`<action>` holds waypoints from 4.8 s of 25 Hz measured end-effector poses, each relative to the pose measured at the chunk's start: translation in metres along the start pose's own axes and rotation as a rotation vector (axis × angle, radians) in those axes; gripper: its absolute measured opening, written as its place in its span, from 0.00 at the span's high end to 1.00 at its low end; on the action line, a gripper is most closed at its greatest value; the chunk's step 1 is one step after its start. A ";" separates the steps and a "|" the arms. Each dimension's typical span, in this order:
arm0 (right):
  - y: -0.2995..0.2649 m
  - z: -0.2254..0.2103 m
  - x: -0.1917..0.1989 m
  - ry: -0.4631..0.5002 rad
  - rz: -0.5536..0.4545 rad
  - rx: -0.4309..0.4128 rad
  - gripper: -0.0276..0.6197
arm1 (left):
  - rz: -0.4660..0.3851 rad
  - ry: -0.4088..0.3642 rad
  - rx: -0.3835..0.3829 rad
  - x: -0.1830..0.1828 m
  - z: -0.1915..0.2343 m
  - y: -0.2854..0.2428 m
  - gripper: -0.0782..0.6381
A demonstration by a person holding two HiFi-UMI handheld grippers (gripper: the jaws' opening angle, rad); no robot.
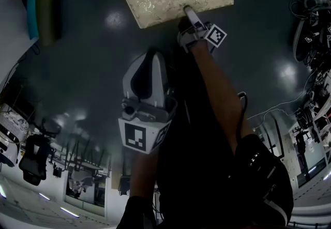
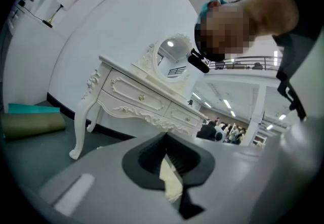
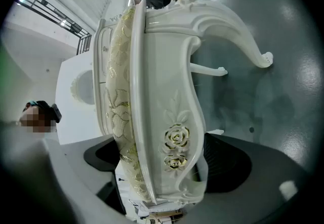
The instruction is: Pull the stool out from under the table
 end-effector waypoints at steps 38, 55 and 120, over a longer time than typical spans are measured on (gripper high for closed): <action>0.121 -0.020 0.054 -0.043 -0.047 0.071 0.15 | -0.011 0.001 0.114 0.013 -0.029 0.094 0.88; 0.179 0.079 0.093 0.015 -0.122 0.341 0.87 | -0.060 -0.001 0.106 -0.081 -0.052 0.122 0.88; 0.285 0.630 0.231 1.269 -0.023 0.321 0.96 | -0.095 -0.173 0.091 -0.311 -0.196 0.267 0.88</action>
Point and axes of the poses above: the fingertips, and each gripper's own axes: y backward along the fingers, z to its left, x out of its underside, the point moved 9 cm from there along y, backward along the fingers, and after that the axes turned 14 degrees about -y, right-handed, at the moved point
